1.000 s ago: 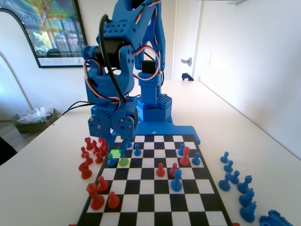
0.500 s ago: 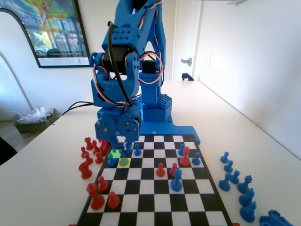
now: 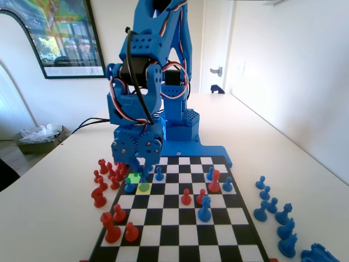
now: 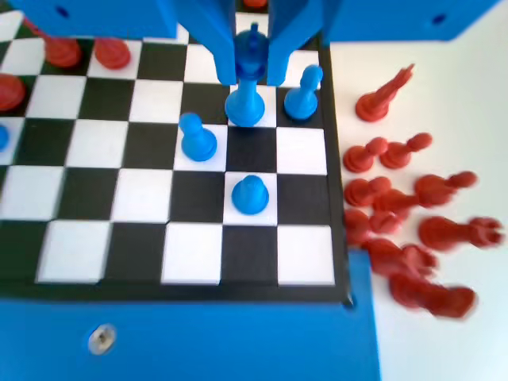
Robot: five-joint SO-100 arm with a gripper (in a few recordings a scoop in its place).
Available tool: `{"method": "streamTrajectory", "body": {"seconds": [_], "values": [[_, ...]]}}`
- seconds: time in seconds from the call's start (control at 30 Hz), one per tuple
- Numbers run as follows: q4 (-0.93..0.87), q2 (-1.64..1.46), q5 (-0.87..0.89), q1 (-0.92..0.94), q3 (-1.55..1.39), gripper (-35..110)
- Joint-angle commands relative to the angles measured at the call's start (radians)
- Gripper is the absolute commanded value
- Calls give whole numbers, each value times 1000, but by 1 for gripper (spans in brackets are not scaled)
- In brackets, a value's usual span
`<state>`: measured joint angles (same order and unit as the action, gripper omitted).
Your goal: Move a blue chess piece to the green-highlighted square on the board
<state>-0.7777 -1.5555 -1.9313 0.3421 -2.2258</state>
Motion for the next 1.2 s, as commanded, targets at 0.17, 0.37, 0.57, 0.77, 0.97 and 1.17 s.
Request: {"method": "streamTrajectory", "body": {"seconds": [0.17,0.37,0.57,0.77,0.97,1.17], "values": [[-225,-97,-6,12,133,1],[-210,-106,-66,80,95,1],[-183,-104,-107,135,67,1],[-164,-91,-121,160,61,1],[-55,-75,-138,179,-2,1],[-21,-67,-155,189,-28,1]]}}
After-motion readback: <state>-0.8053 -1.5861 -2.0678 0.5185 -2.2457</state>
